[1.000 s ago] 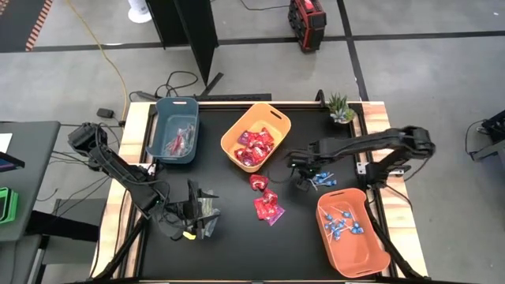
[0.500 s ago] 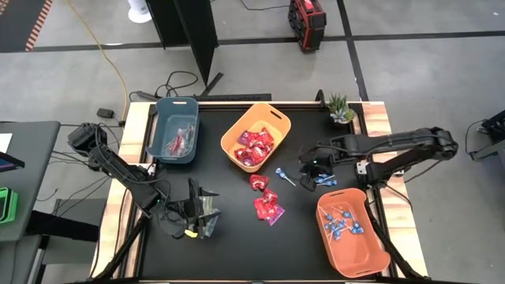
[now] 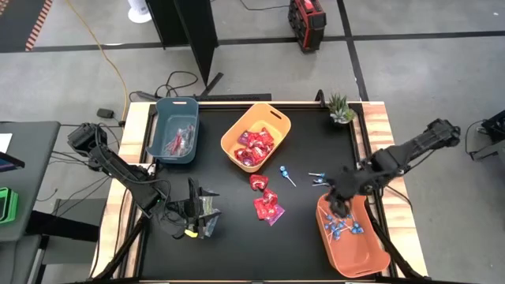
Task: Sort candy
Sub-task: Put the blue lollipop into the orange bin, then put the red candy into the yellow bin
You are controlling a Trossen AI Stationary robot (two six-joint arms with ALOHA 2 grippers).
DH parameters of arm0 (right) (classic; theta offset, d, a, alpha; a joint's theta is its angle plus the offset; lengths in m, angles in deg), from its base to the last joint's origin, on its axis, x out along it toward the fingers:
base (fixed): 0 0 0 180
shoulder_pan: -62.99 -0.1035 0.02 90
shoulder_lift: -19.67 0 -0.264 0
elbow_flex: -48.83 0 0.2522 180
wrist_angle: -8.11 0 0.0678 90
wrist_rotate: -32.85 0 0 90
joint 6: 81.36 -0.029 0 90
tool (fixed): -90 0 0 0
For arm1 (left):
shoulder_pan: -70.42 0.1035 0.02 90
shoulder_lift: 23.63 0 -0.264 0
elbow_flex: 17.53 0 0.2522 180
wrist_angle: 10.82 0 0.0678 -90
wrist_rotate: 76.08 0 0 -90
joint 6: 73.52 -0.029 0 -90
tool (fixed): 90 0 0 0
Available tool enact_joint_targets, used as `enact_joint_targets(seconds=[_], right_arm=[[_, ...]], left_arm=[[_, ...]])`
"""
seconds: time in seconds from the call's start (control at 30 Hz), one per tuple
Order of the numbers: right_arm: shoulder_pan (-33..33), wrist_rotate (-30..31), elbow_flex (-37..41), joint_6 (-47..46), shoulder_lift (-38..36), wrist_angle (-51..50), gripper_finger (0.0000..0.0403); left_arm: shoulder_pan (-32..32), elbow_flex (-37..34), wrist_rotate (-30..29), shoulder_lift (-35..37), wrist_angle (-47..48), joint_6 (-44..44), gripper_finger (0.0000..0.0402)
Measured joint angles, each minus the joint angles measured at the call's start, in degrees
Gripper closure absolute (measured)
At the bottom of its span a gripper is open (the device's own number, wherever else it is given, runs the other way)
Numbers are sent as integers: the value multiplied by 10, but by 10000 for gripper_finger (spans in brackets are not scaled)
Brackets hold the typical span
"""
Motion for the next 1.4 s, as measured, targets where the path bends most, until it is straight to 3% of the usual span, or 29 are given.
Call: enact_joint_targets(seconds=[0.23,0.5,0.63,0.77,1.0,1.2,1.4], right_arm=[[-111,20,0,-237,46,-108,383],[-128,20,0,-269,101,-120,245],[-105,30,0,-219,97,-83,171],[-72,77,-14,-135,93,-24,141],[18,213,-29,66,101,148,145],[100,218,-29,224,187,296,160],[148,216,-29,255,309,357,175]], left_arm=[[9,0,0,-5,0,2,120],[12,0,5,-7,25,23,120],[12,0,5,-7,25,25,120],[12,0,5,-7,24,25,120],[27,0,5,-7,24,30,120],[31,0,4,-7,24,38,120],[31,0,4,-7,24,39,120]])
